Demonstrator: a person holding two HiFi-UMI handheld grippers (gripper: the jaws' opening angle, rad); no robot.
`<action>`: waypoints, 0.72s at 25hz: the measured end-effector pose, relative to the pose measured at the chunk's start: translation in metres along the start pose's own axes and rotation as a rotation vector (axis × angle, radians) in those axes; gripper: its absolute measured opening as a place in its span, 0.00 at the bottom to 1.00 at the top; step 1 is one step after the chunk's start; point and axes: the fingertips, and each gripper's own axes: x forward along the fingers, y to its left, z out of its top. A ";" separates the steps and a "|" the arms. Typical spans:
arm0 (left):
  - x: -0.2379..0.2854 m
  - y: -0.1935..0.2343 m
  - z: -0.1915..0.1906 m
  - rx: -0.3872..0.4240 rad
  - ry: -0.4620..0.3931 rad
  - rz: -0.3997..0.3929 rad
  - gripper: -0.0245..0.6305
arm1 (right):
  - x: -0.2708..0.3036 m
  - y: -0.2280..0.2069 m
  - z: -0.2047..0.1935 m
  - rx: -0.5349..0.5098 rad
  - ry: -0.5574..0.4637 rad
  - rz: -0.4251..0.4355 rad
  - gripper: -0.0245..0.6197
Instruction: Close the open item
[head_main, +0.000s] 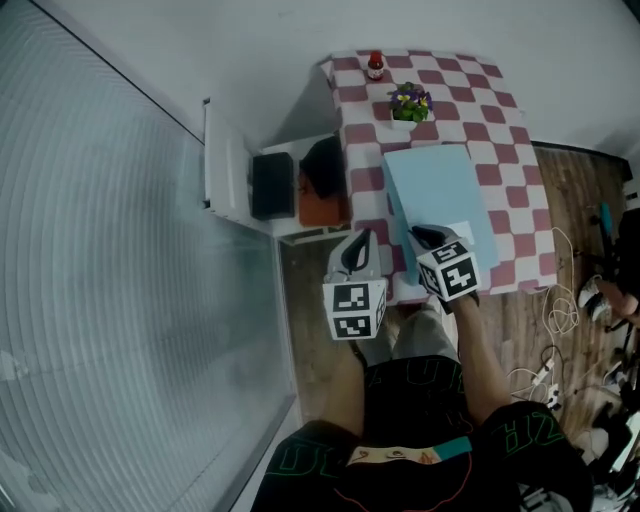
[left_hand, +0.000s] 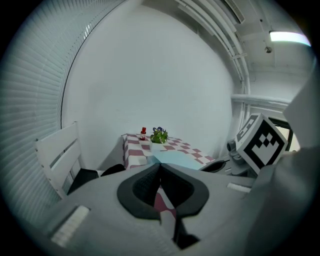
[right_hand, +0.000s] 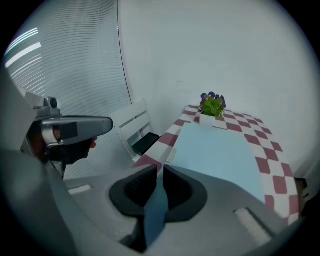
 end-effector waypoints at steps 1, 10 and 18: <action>0.000 0.002 -0.005 -0.011 0.009 0.002 0.05 | 0.005 0.000 -0.004 0.001 0.013 0.000 0.10; 0.007 0.011 -0.043 -0.085 0.086 0.011 0.05 | 0.034 -0.009 -0.031 0.026 0.067 -0.002 0.07; 0.017 0.013 -0.046 -0.090 0.098 0.003 0.05 | 0.040 -0.022 -0.005 -0.017 0.003 -0.022 0.06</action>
